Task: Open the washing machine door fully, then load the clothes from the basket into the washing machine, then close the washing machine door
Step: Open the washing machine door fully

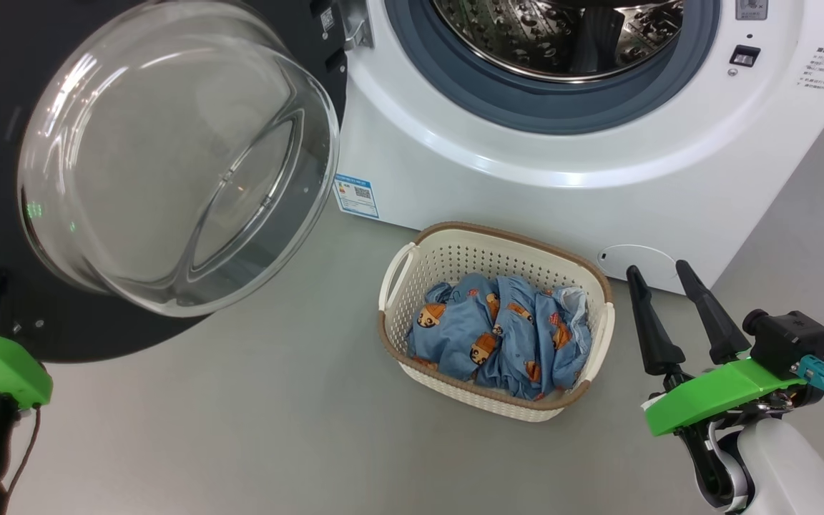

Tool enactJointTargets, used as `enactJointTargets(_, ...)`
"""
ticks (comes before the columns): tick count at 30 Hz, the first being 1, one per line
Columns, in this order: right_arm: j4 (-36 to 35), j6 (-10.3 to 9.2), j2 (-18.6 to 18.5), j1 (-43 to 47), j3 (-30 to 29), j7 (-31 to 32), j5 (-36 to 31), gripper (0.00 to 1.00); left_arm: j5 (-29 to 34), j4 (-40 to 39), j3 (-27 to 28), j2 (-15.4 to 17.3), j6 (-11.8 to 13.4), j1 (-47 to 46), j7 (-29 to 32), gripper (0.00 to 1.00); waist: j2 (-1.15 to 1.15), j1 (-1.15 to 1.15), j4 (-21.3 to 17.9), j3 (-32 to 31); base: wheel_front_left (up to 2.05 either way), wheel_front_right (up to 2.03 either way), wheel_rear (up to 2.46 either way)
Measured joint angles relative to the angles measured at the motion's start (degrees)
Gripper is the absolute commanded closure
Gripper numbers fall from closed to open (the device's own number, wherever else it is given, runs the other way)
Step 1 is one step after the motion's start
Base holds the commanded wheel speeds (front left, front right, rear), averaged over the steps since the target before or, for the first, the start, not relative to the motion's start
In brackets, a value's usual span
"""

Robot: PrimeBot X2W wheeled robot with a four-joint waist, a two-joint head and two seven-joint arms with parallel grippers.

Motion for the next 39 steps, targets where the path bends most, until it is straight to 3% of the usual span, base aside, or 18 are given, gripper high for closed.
enactJointTargets(11,0.1,0.00,0.1,0.4,0.1,0.0,0.0,0.00,-0.5,0.7,-1.5,-0.5,-0.5,0.3,-2.6,1.00,0.00,0.00,-0.3,-1.6,0.00,0.00,0.00)
enactJointTargets(12,0.1,0.00,0.1,0.4,0.1,0.0,0.0,0.00,-0.5,0.5,-1.6,-0.6,-0.5,0.5,-2.9,0.86,0.00,0.00,-0.4,-1.8,0.00,0.00,0.00)
enactJointTargets(14,0.1,0.00,0.1,0.4,0.1,0.0,0.0,0.00,-0.7,-0.5,-1.8,-0.8,-0.5,1.1,-3.3,0.48,0.00,0.00,-0.5,-2.1,0.00,0.00,0.00)
enactJointTargets(15,0.1,0.00,0.1,0.4,0.1,0.0,0.0,0.00,-1.0,-1.1,-1.8,-0.9,-0.5,1.7,-3.6,0.18,0.00,0.00,-0.6,-2.3,0.00,0.00,0.00)
enactJointTargets(16,0.1,0.00,0.1,0.5,0.2,0.0,0.0,0.00,-1.2,-1.7,-1.8,-1.1,-0.5,2.4,-3.9,0.00,0.00,0.00,-0.7,-2.4,0.00,0.00,0.00)
enactJointTargets(23,0.0,0.00,0.0,0.6,0.9,0.0,-0.3,0.00,-1.6,-10.2,-1.8,-2.8,0.5,9.2,-5.0,0.00,0.00,0.00,-2.2,-3.4,0.00,0.00,0.00)
enactJointTargets(39,-1.8,0.00,-0.1,1.8,1.8,0.0,-1.0,0.00,-1.7,-34.4,-2.2,-5.5,7.9,22.8,-4.9,0.00,0.00,0.00,-7.7,-4.9,0.00,0.00,0.00)
